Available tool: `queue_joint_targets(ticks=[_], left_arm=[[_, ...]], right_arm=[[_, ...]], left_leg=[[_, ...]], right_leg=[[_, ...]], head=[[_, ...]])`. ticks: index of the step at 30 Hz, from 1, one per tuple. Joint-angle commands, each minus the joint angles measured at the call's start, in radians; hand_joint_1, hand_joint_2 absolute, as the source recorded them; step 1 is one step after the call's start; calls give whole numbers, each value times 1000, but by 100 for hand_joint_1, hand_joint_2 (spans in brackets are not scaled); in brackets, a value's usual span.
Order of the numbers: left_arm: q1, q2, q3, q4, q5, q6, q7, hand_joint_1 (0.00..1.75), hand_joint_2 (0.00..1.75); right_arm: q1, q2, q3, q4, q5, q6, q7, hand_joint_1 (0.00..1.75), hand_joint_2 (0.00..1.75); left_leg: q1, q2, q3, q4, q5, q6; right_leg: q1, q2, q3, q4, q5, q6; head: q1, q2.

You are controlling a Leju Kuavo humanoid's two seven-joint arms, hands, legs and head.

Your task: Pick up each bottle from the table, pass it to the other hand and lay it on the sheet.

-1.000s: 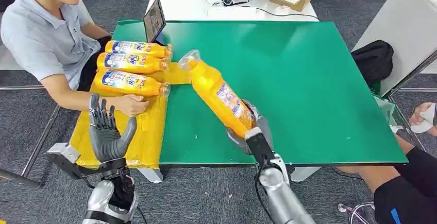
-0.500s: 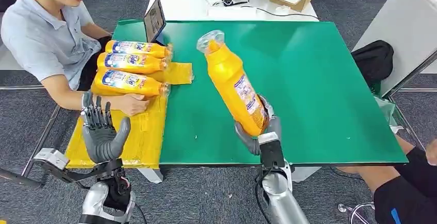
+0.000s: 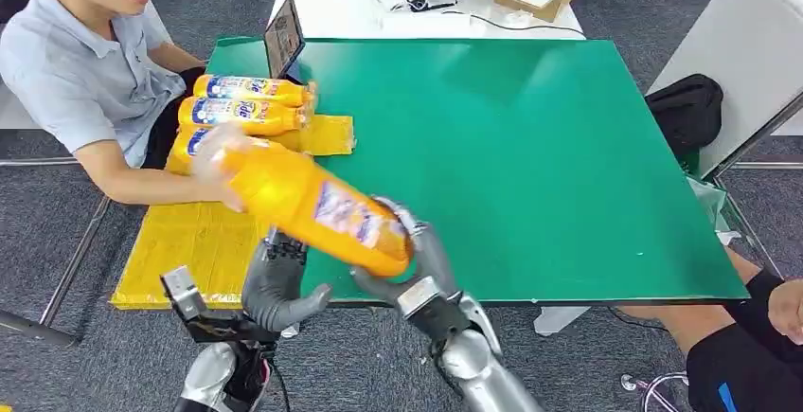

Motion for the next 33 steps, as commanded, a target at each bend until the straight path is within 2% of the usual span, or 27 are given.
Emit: queue_joint_targets(ticks=[1,8,16,19,24,26,28,33], left_arm=[[-74,30,-67,125,31,-35,25,0,175],[-77,31,-69,123,33,-36,25,0,175],[-99,30,-61,108,93,-48,54,0,175],[-105,19,-34,96,143,-50,53,0,175],[-98,-15,58,56,280,-20,86,0,175],[-100,-19,84,52,315,-13,95,0,175],[-102,-21,110,49,342,-11,98,0,175],[-105,-18,130,49,363,-17,100,0,175]], right_arm=[[-86,-49,195,122,3,-26,1,175,175],[-90,-58,197,122,-2,-19,1,175,175],[-96,-60,253,210,5,-33,1,175,175],[-96,-71,290,235,29,-67,1,175,175],[-51,-88,296,236,94,-111,1,175,175],[-29,-96,297,215,104,-114,1,175,175],[-5,-100,295,196,124,-125,1,175,175],[22,-103,286,177,127,-129,1,175,175]], left_leg=[[0,1,5,-1,-1,0],[0,1,6,-1,-2,-1],[0,0,4,-1,-1,-1],[1,0,7,-1,-3,-1],[1,-1,5,0,-2,-1],[0,-2,2,-1,-1,0],[1,-3,7,0,-3,-1],[1,-2,2,0,-1,-1]], right_leg=[[0,1,5,-1,-1,-1],[0,1,6,-1,-2,-2],[0,0,4,-1,-1,-1],[1,0,7,-2,-2,-2],[1,-1,5,-1,-2,-2],[0,-1,3,-1,-1,-1],[1,-3,8,-2,-3,-2],[1,-2,2,-1,-1,-1]], head=[[0,0],[0,0],[0,0],[0,0],[0,0],[0,0],[0,0],[0,0]])
